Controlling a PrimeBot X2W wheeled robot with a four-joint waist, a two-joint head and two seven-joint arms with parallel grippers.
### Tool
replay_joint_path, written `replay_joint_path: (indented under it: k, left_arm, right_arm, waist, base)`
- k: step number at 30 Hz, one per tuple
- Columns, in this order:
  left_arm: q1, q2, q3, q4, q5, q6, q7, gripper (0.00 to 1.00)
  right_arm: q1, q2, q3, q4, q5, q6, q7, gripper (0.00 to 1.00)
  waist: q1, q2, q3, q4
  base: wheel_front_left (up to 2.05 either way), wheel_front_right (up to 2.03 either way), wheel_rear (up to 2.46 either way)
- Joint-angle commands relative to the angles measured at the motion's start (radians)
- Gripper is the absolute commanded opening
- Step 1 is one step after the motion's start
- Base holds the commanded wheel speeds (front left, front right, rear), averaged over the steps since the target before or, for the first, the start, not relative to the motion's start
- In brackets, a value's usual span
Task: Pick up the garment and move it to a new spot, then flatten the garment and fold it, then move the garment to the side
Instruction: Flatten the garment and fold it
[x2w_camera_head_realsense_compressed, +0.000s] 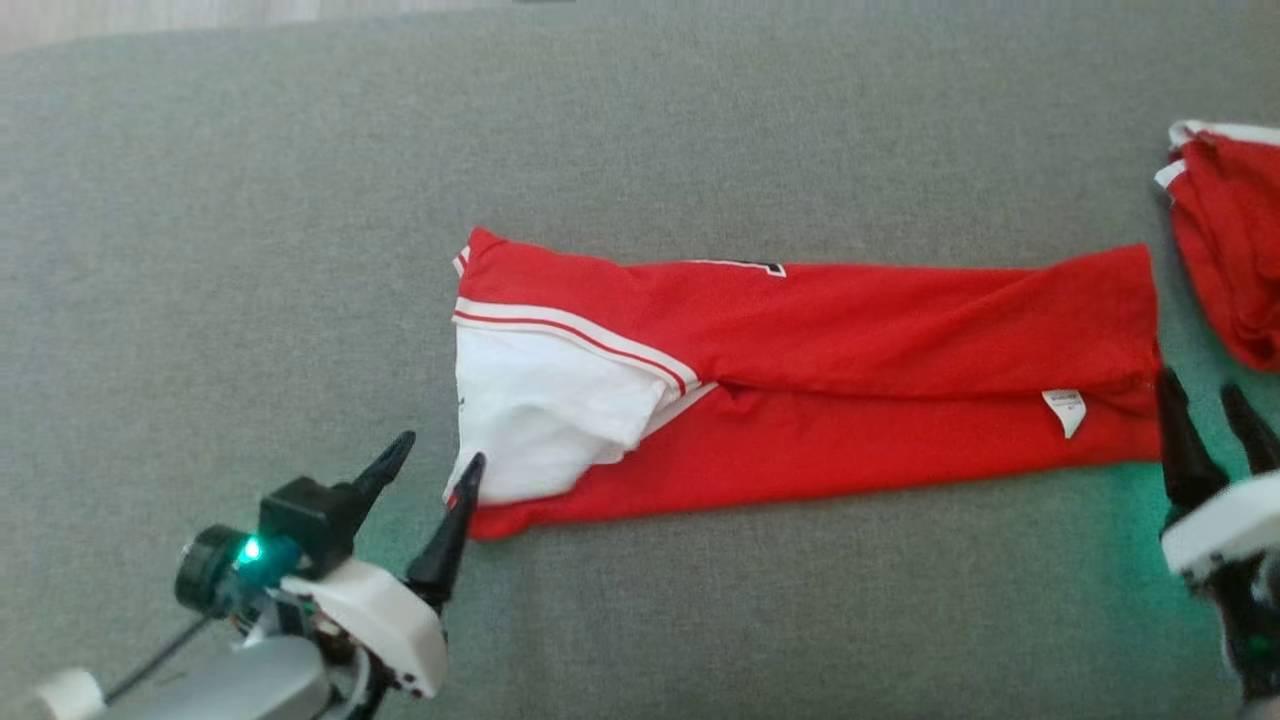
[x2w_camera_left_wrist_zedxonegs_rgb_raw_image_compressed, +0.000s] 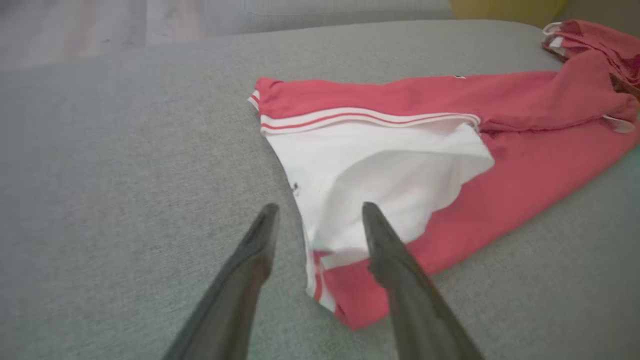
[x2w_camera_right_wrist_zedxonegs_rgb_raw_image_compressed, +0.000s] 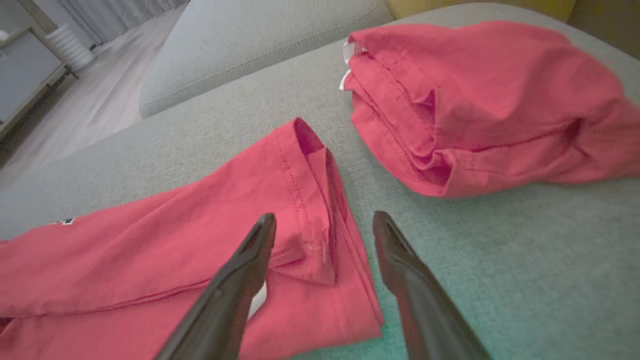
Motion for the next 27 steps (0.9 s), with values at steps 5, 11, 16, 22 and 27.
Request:
replay_joint_path:
  k: [5, 11, 16, 22, 27]
  left_arm:
    - [0.055, -0.084, 0.086, 0.078, 0.047, 0.085, -0.088, 1.00]
    - [0.209, -0.285, 0.335, 0.068, 0.297, 0.181, -0.100, 1.00]
    - [0.316, -0.401, 0.420, 0.052, 0.506, 0.180, -0.100, 1.00]
    - [0.381, -0.483, 0.459, 0.081, 0.627, 0.121, -0.100, 1.00]
    - [0.400, -0.513, 0.491, 0.103, 0.673, 0.086, -0.100, 1.00]
  right_arm:
    - [0.095, 0.088, -0.069, -0.051, 0.017, 0.007, -0.046, 1.00]
    - [0.089, 0.149, -0.149, -0.023, 0.023, 0.007, -0.084, 1.00]
    - [0.014, 0.149, -0.224, 0.034, -0.004, 0.007, -0.094, 1.00]
    - [-0.052, 0.146, -0.346, 0.157, -0.084, 0.007, -0.063, 1.00]
    - [-0.067, 0.162, -0.390, 0.243, -0.139, 0.007, -0.010, 1.00]
  waist:
    - [0.0000, 0.0000, -0.056, 0.024]
    - [0.0000, 0.0000, -0.085, 0.086]
    - [0.0000, 0.0000, -0.085, 0.147]
    - [0.0000, 0.0000, -0.092, 0.193]
    - [0.0000, 0.0000, -0.098, 0.206]
  base:
    - [0.00, 0.00, 0.00]
    - [0.00, 0.00, 0.00]
    - [0.00, 0.00, 0.00]
    - [0.00, 0.00, 0.00]
    - [0.00, 0.00, 0.00]
